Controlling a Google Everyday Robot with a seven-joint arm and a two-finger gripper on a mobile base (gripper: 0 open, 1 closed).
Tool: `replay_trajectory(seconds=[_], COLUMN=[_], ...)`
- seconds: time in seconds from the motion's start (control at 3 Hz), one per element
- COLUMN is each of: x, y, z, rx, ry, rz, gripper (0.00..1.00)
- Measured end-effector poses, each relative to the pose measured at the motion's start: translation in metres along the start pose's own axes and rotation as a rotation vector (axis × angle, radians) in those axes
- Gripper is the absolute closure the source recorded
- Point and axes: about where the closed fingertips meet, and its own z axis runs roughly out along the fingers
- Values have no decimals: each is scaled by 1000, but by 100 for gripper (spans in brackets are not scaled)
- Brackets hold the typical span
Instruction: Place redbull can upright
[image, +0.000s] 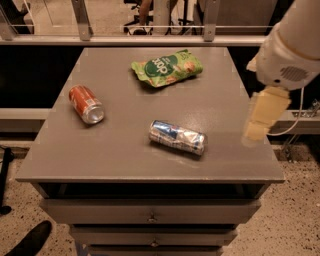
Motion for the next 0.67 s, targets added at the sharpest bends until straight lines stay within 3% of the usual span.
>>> replay_trajectory(seconds=[0.67], x=[-54], y=[-9], z=[64], rx=[-50], ry=[21], rz=[155], gripper=[0])
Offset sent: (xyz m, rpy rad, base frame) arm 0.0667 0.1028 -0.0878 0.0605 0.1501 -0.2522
